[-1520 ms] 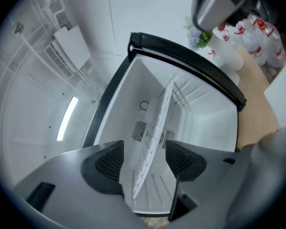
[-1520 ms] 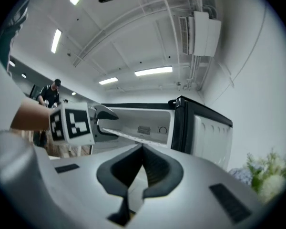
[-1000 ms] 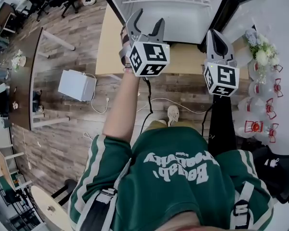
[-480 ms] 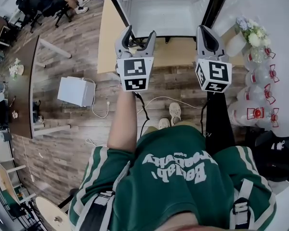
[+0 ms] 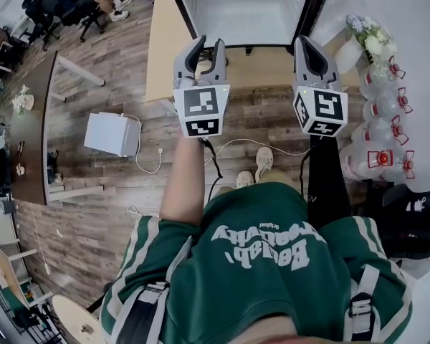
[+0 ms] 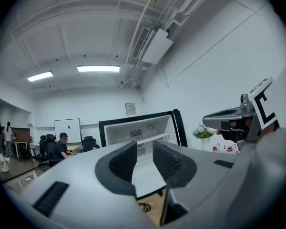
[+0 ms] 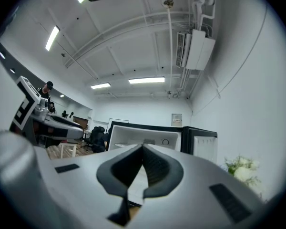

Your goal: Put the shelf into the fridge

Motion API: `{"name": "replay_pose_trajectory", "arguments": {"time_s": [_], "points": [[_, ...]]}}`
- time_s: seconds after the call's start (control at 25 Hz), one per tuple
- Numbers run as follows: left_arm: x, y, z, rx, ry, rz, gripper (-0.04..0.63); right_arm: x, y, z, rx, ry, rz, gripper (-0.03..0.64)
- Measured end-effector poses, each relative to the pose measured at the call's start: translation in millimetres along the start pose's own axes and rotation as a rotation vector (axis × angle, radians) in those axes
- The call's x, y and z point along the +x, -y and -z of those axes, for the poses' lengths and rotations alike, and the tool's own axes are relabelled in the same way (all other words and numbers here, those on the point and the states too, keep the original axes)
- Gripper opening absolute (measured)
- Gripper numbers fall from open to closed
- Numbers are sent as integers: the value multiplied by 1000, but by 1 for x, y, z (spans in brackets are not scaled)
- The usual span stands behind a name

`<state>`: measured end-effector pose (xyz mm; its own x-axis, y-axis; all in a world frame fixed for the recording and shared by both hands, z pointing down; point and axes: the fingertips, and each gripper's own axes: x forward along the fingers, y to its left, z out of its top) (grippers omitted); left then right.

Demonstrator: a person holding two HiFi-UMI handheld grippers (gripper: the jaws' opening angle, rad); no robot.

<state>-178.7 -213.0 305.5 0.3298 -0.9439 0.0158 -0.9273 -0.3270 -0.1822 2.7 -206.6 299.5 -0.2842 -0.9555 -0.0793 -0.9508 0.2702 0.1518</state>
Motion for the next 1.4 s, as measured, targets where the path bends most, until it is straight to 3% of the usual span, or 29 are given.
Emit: {"name": "replay_pose_trajectory", "arguments": {"time_s": [0.12, 0.2, 1.4], "points": [[-7, -3, -2, 6, 11, -27, 75, -6, -3, -2, -5, 2, -2, 3], [-11, -7, -4, 12, 13, -59, 0, -8, -4, -3, -6, 1, -3, 3], [-27, -1, 1, 5, 16, -42, 0, -19, -23, -3, -19, -9, -3, 3]]}}
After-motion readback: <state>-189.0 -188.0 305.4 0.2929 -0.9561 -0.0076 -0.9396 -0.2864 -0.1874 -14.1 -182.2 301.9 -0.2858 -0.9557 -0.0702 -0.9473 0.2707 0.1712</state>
